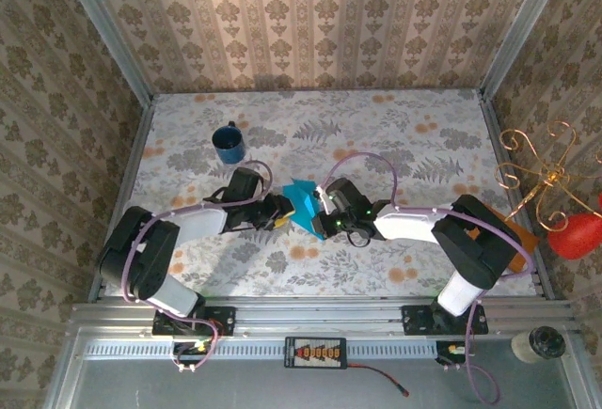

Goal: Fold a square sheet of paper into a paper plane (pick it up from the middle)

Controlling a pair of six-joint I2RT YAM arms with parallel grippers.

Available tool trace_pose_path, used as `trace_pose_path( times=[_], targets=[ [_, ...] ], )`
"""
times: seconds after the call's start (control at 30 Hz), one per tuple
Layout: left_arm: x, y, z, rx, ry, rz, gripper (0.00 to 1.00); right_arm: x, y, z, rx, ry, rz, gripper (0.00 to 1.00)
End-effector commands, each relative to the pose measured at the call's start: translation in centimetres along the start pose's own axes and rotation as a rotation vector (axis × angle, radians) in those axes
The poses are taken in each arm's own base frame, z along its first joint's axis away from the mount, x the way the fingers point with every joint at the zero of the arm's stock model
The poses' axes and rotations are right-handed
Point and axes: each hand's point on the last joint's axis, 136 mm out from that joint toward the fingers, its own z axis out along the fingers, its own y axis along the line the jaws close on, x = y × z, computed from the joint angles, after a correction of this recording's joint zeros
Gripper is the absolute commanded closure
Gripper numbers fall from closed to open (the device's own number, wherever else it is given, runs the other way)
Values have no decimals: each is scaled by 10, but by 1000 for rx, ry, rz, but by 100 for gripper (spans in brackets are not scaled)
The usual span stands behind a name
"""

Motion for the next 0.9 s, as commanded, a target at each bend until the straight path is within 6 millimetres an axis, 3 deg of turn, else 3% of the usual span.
trace_pose_path(
  times=[0.0, 0.57, 0.87],
  targets=[
    [2, -13, 7, 57, 3, 25, 61, 3, 9, 2, -87, 23, 61, 87],
    [7, -5, 18, 53, 7, 46, 60, 11, -2, 9, -159, 68, 199, 89],
    [9, -25, 19, 136, 21, 102, 60, 12, 2, 9, -244, 107, 243, 89]
  ],
)
